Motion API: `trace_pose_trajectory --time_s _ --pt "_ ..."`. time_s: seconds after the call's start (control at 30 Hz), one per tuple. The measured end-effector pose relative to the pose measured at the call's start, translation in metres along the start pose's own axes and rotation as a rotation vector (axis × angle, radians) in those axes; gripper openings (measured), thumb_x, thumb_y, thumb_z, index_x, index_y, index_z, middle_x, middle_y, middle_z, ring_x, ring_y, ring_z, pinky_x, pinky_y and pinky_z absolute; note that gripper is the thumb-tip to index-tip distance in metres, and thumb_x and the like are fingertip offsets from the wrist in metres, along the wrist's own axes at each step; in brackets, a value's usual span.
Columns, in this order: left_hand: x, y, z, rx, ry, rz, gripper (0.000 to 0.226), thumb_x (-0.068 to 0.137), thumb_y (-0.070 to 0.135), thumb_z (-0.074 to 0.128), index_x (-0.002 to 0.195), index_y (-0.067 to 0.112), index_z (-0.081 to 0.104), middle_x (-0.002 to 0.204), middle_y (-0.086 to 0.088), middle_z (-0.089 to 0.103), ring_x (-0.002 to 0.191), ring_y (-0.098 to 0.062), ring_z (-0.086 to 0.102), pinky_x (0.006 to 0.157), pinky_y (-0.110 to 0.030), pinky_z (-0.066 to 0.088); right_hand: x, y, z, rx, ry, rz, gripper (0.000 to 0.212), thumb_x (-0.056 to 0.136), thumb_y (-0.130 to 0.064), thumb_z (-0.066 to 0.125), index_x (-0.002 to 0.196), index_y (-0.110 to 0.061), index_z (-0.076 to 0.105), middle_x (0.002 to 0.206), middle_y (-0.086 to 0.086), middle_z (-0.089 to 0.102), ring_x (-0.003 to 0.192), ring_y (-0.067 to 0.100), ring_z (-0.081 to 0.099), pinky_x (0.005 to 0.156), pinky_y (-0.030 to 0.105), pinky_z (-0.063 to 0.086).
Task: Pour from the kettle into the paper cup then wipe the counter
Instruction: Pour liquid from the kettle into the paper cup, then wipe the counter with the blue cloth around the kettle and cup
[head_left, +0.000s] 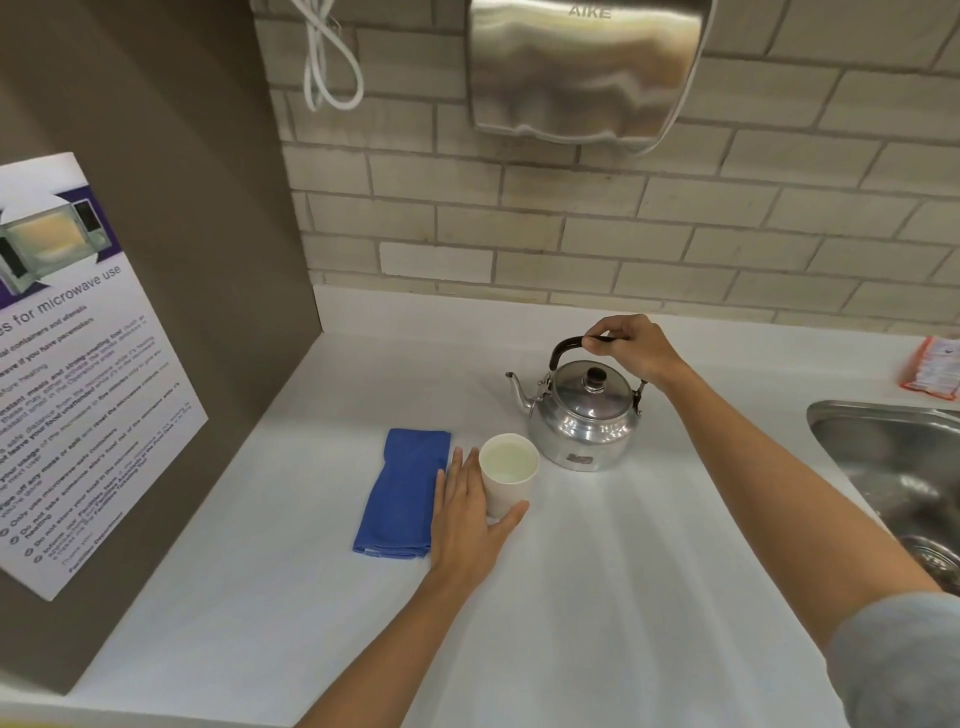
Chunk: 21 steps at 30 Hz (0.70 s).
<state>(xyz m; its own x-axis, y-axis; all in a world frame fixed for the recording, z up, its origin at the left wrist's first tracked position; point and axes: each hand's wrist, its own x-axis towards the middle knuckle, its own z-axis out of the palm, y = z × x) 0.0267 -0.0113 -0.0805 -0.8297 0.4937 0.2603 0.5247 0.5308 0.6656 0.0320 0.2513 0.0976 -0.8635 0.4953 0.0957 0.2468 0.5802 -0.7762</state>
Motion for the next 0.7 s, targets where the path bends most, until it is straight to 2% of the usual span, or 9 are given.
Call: trace_pose_trajectory --time_s 0.23,0.43,0.5,0.57,0.6,0.7 --pt "0.000 0.000 -0.001 -0.012 -0.013 -0.009 0.092 0.084 0.064 0.055 0.152 0.013 0.020 0.162 -0.002 0.019 0.151 -0.011 0.003 0.119 -0.026 -0.008 0.000 0.004 0.005 -0.005 0.005 0.016 0.018 0.087 -0.026 0.072 0.097 -0.012 0.074 0.102 0.017 0.072 0.102 0.031 0.063 0.076 0.018 0.042" --pt "-0.001 0.001 -0.002 -0.033 -0.024 -0.029 0.092 0.084 0.064 0.056 0.152 0.014 0.020 0.162 -0.003 0.020 0.151 -0.014 0.006 0.119 -0.026 -0.003 -0.002 0.006 0.006 -0.009 0.017 0.019 0.014 0.088 -0.027 0.070 0.095 -0.015 0.074 0.095 0.002 0.069 0.098 0.021 0.062 0.073 0.015 0.040" --pt "-0.001 0.001 -0.002 -0.038 -0.033 -0.034 0.092 0.084 0.063 0.056 0.152 0.014 0.018 0.162 -0.003 0.020 0.150 -0.014 0.008 0.119 -0.025 -0.003 -0.001 0.007 0.007 -0.034 0.010 0.031 0.016 0.089 -0.031 0.068 0.096 -0.017 0.074 0.098 0.002 0.069 0.101 0.023 0.062 0.078 0.021 0.044" --pt "-0.001 0.001 -0.005 -0.026 -0.041 -0.024 0.091 0.085 0.063 0.056 0.152 0.014 0.019 0.162 -0.002 0.021 0.150 -0.014 0.008 0.119 -0.025 -0.003 -0.002 0.008 0.009 -0.137 0.016 0.043 0.021 0.090 -0.040 0.064 0.099 -0.023 0.072 0.100 0.000 0.069 0.103 0.024 0.061 0.093 0.035 0.044" --pt "-0.001 0.000 -0.007 -0.018 -0.045 -0.014 0.090 0.085 0.063 0.056 0.152 0.015 0.020 0.161 -0.002 0.021 0.150 -0.013 0.007 0.120 -0.026 -0.002 -0.003 0.008 0.010 -0.230 0.039 0.028 0.023 0.091 -0.044 0.062 0.102 -0.027 0.072 0.100 -0.003 0.068 0.105 0.022 0.060 0.100 0.040 0.040" --pt "0.001 -0.002 -0.019 -0.007 -0.048 0.029 0.090 0.083 0.064 0.057 0.152 0.018 0.020 0.161 0.004 0.022 0.150 -0.010 0.004 0.123 -0.032 0.002 -0.010 0.001 0.018 -0.406 0.152 -0.069 0.030 0.091 -0.046 0.059 0.113 -0.029 0.069 0.113 -0.001 0.062 0.117 0.021 0.052 0.103 0.041 0.030"
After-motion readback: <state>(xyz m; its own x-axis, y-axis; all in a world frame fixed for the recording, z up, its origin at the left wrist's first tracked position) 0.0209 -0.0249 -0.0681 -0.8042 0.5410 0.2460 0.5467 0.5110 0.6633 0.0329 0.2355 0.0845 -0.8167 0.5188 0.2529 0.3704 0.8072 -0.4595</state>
